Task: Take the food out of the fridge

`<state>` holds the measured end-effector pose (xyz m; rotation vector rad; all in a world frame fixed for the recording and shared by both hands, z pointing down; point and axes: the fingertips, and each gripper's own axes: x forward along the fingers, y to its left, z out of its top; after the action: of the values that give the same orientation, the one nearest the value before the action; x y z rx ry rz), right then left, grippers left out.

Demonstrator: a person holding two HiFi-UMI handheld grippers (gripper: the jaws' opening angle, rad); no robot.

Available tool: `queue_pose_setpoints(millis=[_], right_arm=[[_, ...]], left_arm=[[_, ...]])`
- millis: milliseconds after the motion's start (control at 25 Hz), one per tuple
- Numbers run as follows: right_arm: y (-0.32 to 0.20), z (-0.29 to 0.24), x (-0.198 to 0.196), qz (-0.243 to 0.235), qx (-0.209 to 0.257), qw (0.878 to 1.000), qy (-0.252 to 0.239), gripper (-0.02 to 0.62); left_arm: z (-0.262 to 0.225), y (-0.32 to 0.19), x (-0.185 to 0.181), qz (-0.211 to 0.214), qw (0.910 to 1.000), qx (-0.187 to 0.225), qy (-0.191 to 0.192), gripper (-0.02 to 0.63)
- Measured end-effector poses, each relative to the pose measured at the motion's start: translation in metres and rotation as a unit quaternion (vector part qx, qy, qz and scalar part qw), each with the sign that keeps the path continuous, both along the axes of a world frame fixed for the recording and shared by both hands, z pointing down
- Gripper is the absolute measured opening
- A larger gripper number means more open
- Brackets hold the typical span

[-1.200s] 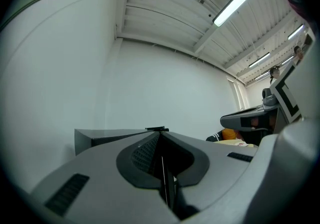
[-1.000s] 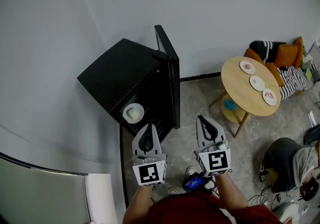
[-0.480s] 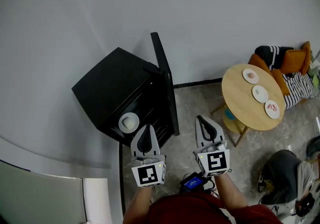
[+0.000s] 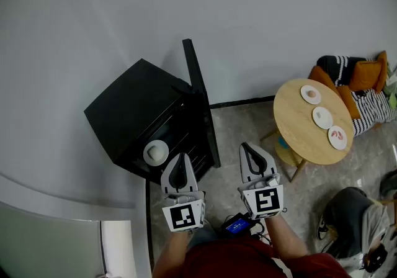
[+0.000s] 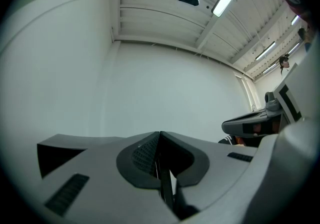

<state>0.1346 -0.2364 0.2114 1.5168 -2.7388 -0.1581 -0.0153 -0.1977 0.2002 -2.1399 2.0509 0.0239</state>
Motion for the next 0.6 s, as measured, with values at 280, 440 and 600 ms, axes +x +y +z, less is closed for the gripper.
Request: queue_pose_setpoints(millis=[280,440,600], right_arm=[[0.001,0.000,-0.014,0.001,-0.009,1.000,0.004,0.023],[-0.001,0.005,-0.026,-0.008,-0.004,1.000,0.010,0.023],[-0.003,0.009,-0.035,-0.010,-0.008,1.000,0.013,0.023]], left_arm=[[0.002,0.000,-0.012,-0.001,1.0000,-0.002,0.003,0.014],[0.005,-0.001,-0.023,-0.002,1.0000,-0.005,0.004,0.014],[0.008,-0.002,-0.033,-0.005,0.9999,-0.005,0.014,0.014]])
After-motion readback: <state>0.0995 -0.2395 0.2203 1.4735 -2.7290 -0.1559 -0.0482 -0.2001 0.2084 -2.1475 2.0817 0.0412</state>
